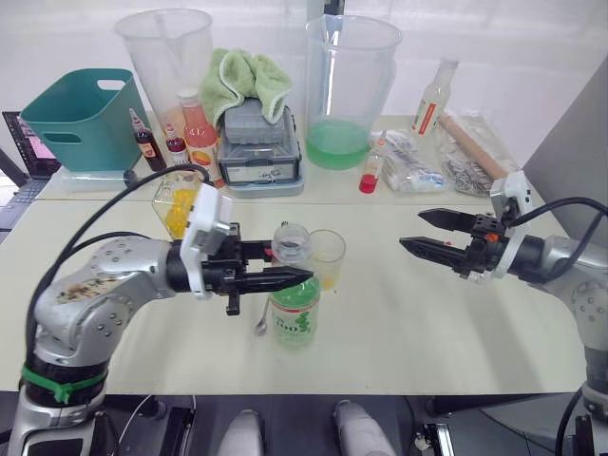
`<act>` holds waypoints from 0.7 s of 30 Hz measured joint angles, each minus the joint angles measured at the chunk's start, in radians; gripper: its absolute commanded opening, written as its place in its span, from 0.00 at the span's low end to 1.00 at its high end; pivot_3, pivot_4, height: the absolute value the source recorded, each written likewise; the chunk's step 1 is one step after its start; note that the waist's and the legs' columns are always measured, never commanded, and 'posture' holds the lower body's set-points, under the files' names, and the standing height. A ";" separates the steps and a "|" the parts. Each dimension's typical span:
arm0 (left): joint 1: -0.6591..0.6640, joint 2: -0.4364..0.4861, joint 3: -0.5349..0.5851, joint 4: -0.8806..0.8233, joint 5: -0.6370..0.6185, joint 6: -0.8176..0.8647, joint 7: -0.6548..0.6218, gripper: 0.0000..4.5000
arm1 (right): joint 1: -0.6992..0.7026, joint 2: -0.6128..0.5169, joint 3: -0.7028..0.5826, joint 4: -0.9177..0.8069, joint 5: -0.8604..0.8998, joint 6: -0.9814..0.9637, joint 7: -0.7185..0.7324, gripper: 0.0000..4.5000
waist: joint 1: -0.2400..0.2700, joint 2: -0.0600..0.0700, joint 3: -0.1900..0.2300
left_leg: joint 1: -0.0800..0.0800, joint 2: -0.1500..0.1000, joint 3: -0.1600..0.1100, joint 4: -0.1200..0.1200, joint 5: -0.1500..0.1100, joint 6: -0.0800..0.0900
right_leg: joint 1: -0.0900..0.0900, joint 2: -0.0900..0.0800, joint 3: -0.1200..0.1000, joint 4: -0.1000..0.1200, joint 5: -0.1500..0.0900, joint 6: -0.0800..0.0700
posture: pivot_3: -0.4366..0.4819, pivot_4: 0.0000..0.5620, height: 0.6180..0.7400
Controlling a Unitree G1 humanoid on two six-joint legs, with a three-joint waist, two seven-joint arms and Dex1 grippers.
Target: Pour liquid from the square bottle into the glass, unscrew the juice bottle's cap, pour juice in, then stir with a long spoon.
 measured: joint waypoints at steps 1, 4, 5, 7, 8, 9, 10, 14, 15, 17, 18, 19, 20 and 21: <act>0.018 0.040 0.021 0.016 0.005 0.001 -0.015 0.28 | -0.005 0.000 0.000 -0.003 0.019 0.015 0.008 1.00 | -0.003 0.000 0.000 | 0.001 0.000 0.000 0.000 0.000 0.000 | 0.000 0.000 0.000 0.000 0.000 -0.001 | 0.48 0.27 0.90; 0.027 0.083 0.079 0.104 0.025 -0.015 -0.031 0.28 | -0.009 0.000 0.016 -0.020 0.053 0.046 0.027 1.00 | 0.000 0.000 0.000 | 0.000 0.000 0.000 0.000 0.000 0.000 | -0.001 0.000 0.000 0.000 -0.001 -0.001 | 0.48 0.27 0.90; 0.021 0.086 0.081 0.117 0.028 -0.019 -0.032 0.28 | -0.011 0.000 0.024 -0.027 0.061 0.051 0.029 1.00 | 0.002 0.000 0.000 | -0.001 0.000 0.000 0.000 0.000 0.000 | 0.000 0.000 0.000 0.000 -0.001 -0.001 | 0.48 0.27 0.90; -0.026 0.084 0.077 0.159 0.047 -0.029 -0.024 0.28 | -0.022 0.006 0.033 -0.051 0.079 0.061 0.029 1.00 | 0.013 -0.001 0.001 | -0.003 -0.001 0.000 0.001 0.000 0.000 | -0.001 -0.001 0.000 -0.001 0.000 0.000 | 0.48 0.27 0.90; -0.051 0.084 0.073 0.180 0.061 -0.037 -0.016 0.28 | -0.023 0.005 0.033 -0.063 0.083 0.064 0.028 1.00 | 0.017 -0.001 0.001 | -0.003 -0.001 0.000 0.001 0.000 0.000 | -0.002 -0.001 0.000 -0.001 0.000 0.000 | 0.48 0.27 0.90; -0.075 0.085 0.063 0.202 0.093 -0.061 -0.017 0.28 | -0.023 0.003 0.033 -0.074 0.089 0.069 0.025 1.00 | 0.020 -0.001 0.001 | -0.003 -0.001 0.000 0.001 0.000 0.000 | -0.002 -0.001 0.000 -0.001 0.000 0.000 | 0.48 0.27 0.90; -0.097 0.086 0.050 0.223 0.135 -0.095 -0.017 0.28 | -0.021 0.002 0.033 -0.087 0.097 0.075 0.020 1.00 | 0.024 -0.001 0.001 | -0.003 0.000 0.000 0.000 0.000 0.000 | -0.002 -0.001 0.000 -0.001 0.000 0.000 | 0.48 0.27 0.90; -0.165 0.025 -0.009 0.303 0.235 -0.184 -0.005 0.28 | 0.025 -0.010 0.023 -0.142 0.107 0.090 -0.015 1.00 | 0.037 -0.001 0.001 | -0.008 0.000 0.000 0.001 0.000 0.000 | -0.007 -0.001 -0.001 -0.001 0.000 -0.001 | 0.48 0.27 0.90; -0.194 -0.002 -0.037 0.332 0.276 -0.222 0.006 0.28 | 0.043 -0.011 0.018 -0.163 0.113 0.095 -0.027 1.00 | 0.040 -0.001 0.001 | -0.010 -0.001 0.000 0.001 0.000 0.000 | -0.008 -0.001 -0.001 0.000 0.001 -0.002 | 0.48 0.27 0.90; -0.237 -0.032 -0.077 0.378 0.346 -0.292 0.019 0.28 | 0.062 -0.011 0.012 -0.189 0.118 0.099 -0.047 1.00 | 0.046 -0.001 0.001 | -0.014 -0.001 0.000 0.002 0.001 -0.001 | -0.014 -0.001 -0.001 0.001 0.003 -0.005 | 0.48 0.27 0.90; -0.255 -0.045 -0.099 0.410 0.394 -0.344 0.026 0.28 | 0.069 -0.011 0.007 -0.200 0.120 0.102 -0.061 1.00 | 0.048 -0.001 0.001 | -0.015 -0.001 0.000 0.002 0.001 -0.001 | -0.015 -0.001 -0.001 0.001 0.006 -0.008 | 0.48 0.27 0.90; -0.268 -0.058 -0.120 0.442 0.442 -0.399 0.032 0.28 | 0.081 -0.010 -0.005 -0.211 0.130 0.104 -0.074 1.00 | 0.048 -0.001 0.001 | -0.015 -0.001 0.000 0.002 0.001 -0.001 | -0.015 0.000 -0.001 0.002 0.006 -0.009 | 0.48 0.27 0.90; -0.277 -0.075 -0.138 0.478 0.491 -0.458 0.037 0.28 | 0.093 -0.002 -0.019 -0.224 0.145 0.106 -0.095 1.00 | 0.048 -0.001 0.001 | -0.015 -0.001 0.000 0.002 0.001 -0.001 | -0.015 0.000 -0.001 0.002 0.006 -0.009 | 0.48 0.27 0.90; -0.281 -0.087 -0.151 0.504 0.525 -0.496 0.044 0.28 | 0.100 0.004 -0.023 -0.235 0.154 0.107 -0.109 1.00 | 0.047 -0.001 0.001 | -0.015 0.000 0.000 0.001 0.001 -0.001 | -0.015 0.000 -0.001 0.002 0.006 -0.009 | 0.48 0.27 0.90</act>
